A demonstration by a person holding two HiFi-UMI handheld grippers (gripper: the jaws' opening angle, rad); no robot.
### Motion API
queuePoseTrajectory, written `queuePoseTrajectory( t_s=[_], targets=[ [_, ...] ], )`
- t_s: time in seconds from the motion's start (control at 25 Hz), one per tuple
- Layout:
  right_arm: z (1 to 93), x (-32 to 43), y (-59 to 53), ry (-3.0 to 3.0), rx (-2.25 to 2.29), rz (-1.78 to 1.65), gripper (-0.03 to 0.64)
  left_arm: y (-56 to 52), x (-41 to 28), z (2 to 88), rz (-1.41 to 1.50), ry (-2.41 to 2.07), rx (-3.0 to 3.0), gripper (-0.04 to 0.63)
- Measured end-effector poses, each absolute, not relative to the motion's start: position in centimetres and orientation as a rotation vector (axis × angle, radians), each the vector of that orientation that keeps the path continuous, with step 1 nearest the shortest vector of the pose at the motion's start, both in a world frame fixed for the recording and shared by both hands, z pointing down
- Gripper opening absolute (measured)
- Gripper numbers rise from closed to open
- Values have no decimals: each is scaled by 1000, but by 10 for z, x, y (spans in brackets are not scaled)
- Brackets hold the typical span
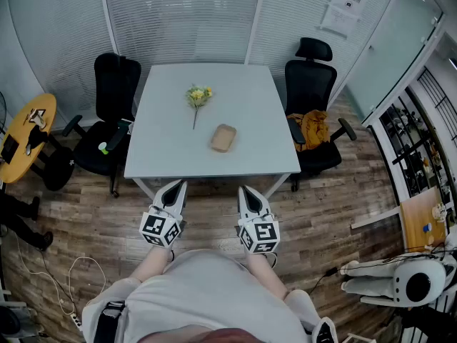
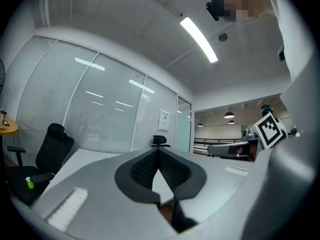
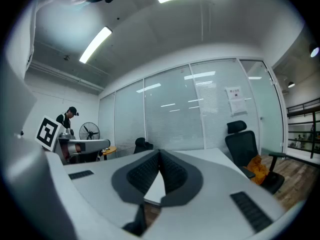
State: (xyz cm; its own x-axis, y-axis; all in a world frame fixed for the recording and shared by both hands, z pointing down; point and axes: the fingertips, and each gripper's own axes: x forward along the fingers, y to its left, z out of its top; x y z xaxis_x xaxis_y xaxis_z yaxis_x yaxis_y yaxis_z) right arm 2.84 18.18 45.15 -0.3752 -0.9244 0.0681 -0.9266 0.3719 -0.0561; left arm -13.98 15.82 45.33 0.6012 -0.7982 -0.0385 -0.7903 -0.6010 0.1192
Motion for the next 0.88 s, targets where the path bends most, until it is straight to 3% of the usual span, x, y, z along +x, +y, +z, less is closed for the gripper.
queuePoseTrajectory(
  t_s=[0.88],
  targets=[
    [457,9,172,-2484,1830,123,9,143,-157,455,-121,-1288,2771,9]
  ],
)
